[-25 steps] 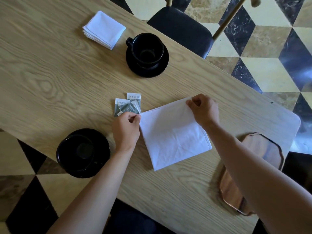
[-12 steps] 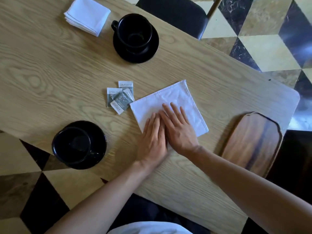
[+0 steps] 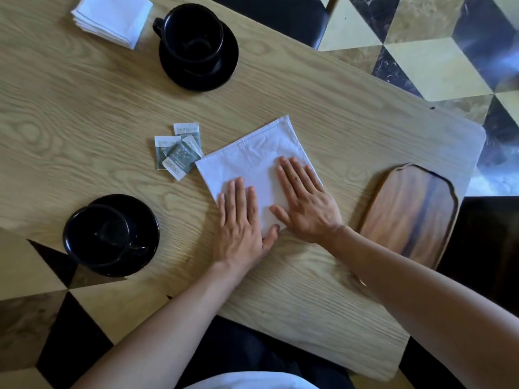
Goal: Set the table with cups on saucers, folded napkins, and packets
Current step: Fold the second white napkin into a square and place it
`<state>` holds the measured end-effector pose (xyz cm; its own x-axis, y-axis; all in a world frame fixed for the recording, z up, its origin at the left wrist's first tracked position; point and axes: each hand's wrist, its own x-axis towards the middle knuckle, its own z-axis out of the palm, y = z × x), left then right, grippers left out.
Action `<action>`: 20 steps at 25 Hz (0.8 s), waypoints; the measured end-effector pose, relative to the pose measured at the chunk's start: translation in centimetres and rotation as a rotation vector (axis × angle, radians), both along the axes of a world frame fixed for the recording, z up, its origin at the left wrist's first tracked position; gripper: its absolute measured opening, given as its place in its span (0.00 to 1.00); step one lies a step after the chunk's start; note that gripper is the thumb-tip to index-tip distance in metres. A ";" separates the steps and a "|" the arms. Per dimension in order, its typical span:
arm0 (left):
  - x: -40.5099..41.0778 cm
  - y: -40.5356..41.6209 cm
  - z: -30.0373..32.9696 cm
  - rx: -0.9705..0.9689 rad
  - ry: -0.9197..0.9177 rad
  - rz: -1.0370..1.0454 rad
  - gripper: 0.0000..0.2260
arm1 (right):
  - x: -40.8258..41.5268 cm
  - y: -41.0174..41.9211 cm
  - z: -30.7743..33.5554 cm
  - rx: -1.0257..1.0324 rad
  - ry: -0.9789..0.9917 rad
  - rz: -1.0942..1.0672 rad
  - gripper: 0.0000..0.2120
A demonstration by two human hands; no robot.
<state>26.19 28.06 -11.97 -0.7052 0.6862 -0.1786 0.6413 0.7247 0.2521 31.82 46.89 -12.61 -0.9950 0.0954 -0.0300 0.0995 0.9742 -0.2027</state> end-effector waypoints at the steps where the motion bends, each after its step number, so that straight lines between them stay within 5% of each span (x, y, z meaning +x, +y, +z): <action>1: 0.0 0.0 0.1 -0.003 0.001 0.003 0.42 | 0.0 0.0 0.2 -0.002 -0.007 -0.005 0.39; 5: -0.3 -0.3 1.4 0.150 -0.039 0.023 0.41 | 0.1 0.2 2.0 -0.115 0.031 -0.095 0.28; 9: -0.4 -2.2 3.8 0.348 -0.082 0.372 0.22 | 1.6 0.1 4.3 -0.149 -0.019 -0.697 0.23; 13: 0.4 -4.5 5.8 0.318 -0.486 0.883 0.10 | 2.5 -0.6 5.3 -0.227 -0.149 -0.811 0.18; 20: 0.8 -3.5 6.1 0.455 -0.923 1.202 0.02 | 3.0 -0.2 5.8 -0.664 -0.154 -1.056 0.10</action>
